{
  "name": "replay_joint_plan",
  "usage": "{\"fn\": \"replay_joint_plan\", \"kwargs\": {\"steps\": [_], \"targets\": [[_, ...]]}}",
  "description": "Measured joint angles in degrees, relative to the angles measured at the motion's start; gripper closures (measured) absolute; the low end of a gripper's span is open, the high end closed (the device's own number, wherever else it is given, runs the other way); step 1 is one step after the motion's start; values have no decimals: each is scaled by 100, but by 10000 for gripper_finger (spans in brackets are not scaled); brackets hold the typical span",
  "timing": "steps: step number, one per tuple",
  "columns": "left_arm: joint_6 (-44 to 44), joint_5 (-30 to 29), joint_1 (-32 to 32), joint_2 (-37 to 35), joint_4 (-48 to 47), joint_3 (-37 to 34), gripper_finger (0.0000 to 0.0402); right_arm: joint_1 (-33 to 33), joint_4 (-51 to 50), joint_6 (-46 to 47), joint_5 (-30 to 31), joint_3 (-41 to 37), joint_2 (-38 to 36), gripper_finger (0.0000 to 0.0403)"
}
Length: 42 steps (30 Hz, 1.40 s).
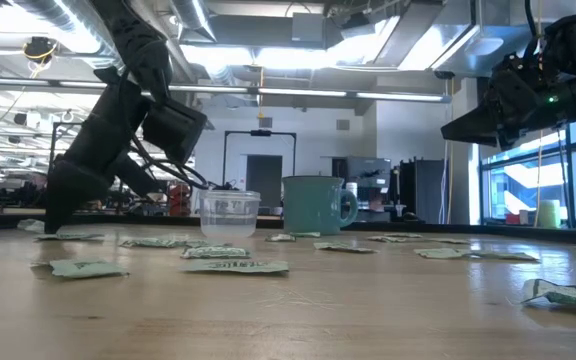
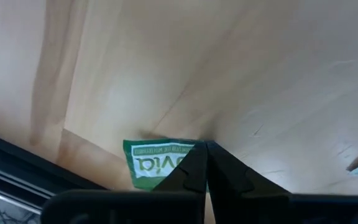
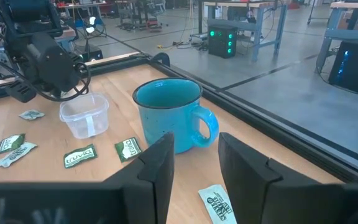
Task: Pick and place Stevia / Truvia into bins
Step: Put the dark green truvia packet into the transparent container
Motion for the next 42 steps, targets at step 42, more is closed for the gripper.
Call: {"fn": "replay_joint_plan", "kwargs": {"steps": [42], "targets": [[421, 255, -976, 15, 447, 378, 398, 0, 4, 17, -2, 0, 1, 274]]}}
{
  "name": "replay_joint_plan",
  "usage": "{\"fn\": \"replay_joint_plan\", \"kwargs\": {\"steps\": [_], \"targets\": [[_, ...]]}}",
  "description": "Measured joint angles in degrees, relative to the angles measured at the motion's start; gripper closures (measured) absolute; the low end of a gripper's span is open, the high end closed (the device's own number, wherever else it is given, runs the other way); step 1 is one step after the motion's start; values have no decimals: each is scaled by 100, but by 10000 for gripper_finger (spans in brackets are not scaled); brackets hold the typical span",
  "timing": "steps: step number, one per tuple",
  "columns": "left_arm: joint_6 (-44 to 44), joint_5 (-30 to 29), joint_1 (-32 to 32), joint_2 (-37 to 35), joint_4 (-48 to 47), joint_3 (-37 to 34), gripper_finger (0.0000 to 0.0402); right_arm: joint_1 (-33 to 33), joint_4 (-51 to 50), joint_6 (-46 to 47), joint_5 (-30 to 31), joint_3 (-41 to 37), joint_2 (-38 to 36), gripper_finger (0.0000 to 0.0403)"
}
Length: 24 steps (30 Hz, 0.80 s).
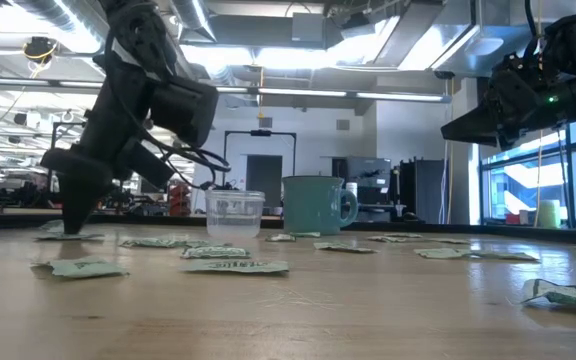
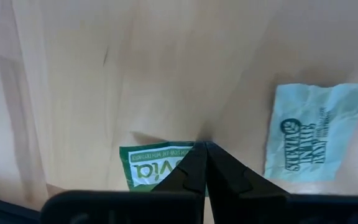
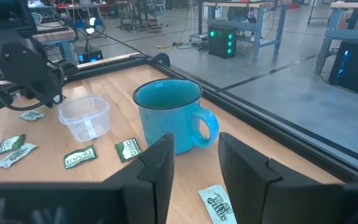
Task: Pick and place Stevia / Truvia into bins
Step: Put the dark green truvia packet into the transparent container
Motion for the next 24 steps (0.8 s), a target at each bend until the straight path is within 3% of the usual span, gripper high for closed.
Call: {"fn": "replay_joint_plan", "kwargs": {"steps": [24], "targets": [[-87, -86, -378, -13, 206, 4, 398, -1, 0, -3, 1, 0, -1, 274]]}}
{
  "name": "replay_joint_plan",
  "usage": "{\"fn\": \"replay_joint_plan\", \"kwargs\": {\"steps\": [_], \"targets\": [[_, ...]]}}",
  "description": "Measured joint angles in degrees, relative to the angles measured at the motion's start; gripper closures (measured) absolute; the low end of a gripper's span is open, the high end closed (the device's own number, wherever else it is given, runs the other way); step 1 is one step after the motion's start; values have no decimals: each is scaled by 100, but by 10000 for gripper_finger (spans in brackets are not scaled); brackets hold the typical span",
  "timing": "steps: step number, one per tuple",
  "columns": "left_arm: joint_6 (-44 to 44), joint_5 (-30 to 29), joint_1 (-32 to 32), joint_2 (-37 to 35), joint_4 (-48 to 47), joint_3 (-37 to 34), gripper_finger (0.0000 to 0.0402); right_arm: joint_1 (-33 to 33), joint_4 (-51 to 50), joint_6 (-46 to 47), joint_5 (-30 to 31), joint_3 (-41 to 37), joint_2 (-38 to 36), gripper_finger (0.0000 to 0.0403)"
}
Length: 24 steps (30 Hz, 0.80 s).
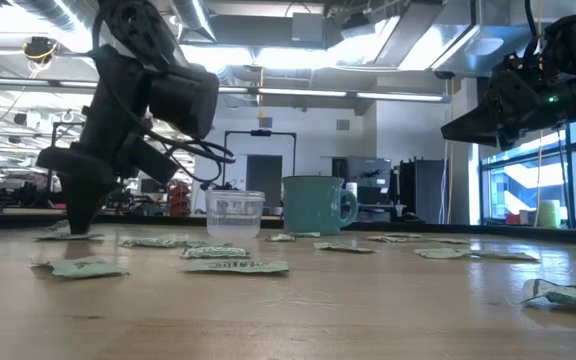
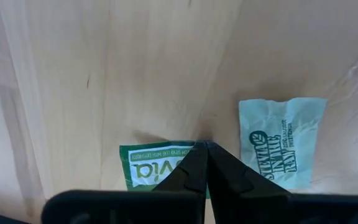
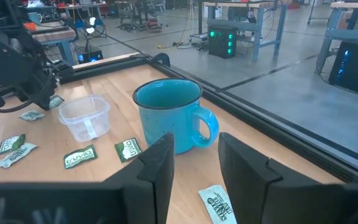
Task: Pick and place Stevia / Truvia into bins
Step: Put the dark green truvia packet into the transparent container
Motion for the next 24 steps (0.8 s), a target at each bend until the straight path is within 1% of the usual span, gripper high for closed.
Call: {"fn": "replay_joint_plan", "kwargs": {"steps": [9, 15, 17, 18, 19, 20, 21, 22, 24], "targets": [[-2, -29, -83, -2, 39, 4, 398, 1, 0, 2, -1, 2, 1, 274], [120, 54, -87, 20, 150, 209, 398, 1, 0, 2, 1, 2, 1, 274], [228, 132, -94, 18, 577, 309, 398, -1, 0, -2, 1, 2, -1, 274], [280, 165, -94, 10, 1062, 342, 398, 0, 0, -2, -1, 2, -1, 274], [326, 196, -95, 10, 1935, 358, 398, 1, 0, -3, 1, 2, 0, 274], [371, 211, -99, 68, 2533, 453, 398, 0, 0, -4, -1, 2, 1, 274], [409, 208, -98, 97, 2809, 414, 398, 0, -1, -6, -3, 2, 0, 274], [407, 258, -94, 34, 2739, 318, 398, 2, 0, -4, 5, 3, -3, 274], [533, 512, -88, 66, 3195, 320, 398, 1, -25, -6, 7, 8, -3, 274]]}}
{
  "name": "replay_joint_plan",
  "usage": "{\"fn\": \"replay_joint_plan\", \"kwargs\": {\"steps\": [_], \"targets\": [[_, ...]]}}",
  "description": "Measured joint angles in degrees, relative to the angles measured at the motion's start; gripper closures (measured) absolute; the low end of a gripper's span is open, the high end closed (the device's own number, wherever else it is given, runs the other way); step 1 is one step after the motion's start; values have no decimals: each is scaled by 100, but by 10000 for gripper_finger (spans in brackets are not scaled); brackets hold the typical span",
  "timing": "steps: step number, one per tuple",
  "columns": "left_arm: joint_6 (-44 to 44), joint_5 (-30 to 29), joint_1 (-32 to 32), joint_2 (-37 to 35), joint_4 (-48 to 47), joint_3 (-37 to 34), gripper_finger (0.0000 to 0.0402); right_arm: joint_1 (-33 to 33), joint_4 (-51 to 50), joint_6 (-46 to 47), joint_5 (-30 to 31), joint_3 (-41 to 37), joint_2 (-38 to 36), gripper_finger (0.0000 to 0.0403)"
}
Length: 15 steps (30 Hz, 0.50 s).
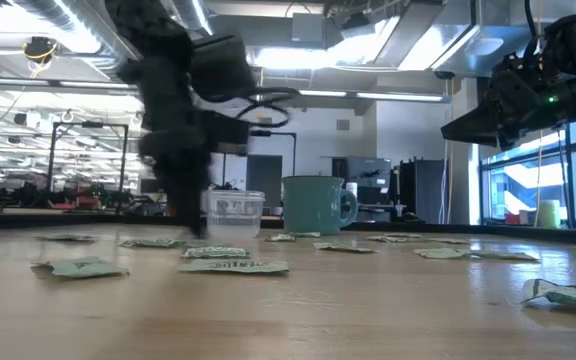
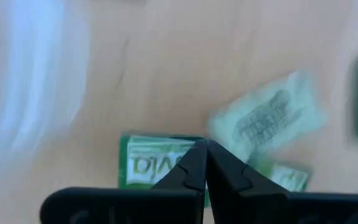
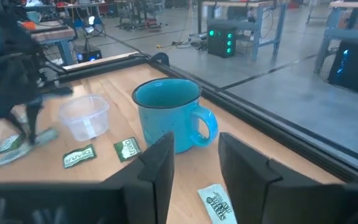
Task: Pick and place Stevia / Truvia into bins
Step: Put the dark green truvia packet into the transparent container
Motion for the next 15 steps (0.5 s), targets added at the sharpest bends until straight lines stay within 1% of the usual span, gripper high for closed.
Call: {"fn": "replay_joint_plan", "kwargs": {"steps": [1, 3, 6, 15], "targets": [[75, 21, -5, 15, 75, 5, 398, 0, -6, -11, -2, 0, 4, 274], [84, -86, -9, -29, -105, -39, 398, 0, -48, 41, 9, 2, 17, 274], [84, -167, -2, -25, -117, -27, 398, 0, -82, 7, 44, 2, 4, 274], [112, -226, -33, -29, -150, -21, 398, 0, -119, -7, 91, 2, 4, 274]]}}
